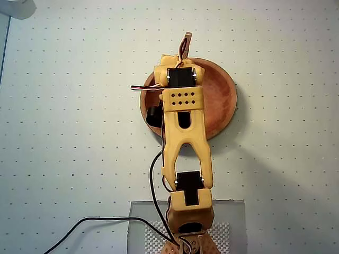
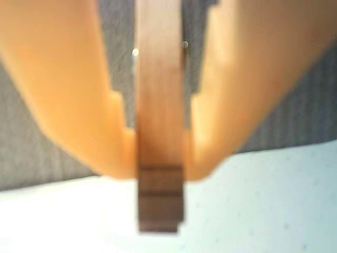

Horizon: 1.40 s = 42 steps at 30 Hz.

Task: Grasp a clothespin and put it in the bowl.

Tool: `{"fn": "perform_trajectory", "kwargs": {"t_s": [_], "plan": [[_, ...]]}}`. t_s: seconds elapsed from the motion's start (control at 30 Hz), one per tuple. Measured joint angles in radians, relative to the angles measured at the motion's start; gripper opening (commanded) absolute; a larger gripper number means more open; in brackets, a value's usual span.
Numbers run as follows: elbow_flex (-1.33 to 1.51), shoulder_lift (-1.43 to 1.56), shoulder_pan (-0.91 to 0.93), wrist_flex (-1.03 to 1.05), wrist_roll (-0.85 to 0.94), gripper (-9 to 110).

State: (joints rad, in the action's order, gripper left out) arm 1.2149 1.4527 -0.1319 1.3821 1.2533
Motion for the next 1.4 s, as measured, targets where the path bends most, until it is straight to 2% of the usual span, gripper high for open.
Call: {"fn": "perform_trajectory", "kwargs": {"t_s": [0.67, 1.2, 1.4], "plan": [[0.0, -0.244, -0.021, -0.012, 0.0, -3], [0.003, -0.281, 0.124, -0.075, 0.02, -3], [0.021, -0.287, 0.16, -0.005, 0.057, -3]]}}
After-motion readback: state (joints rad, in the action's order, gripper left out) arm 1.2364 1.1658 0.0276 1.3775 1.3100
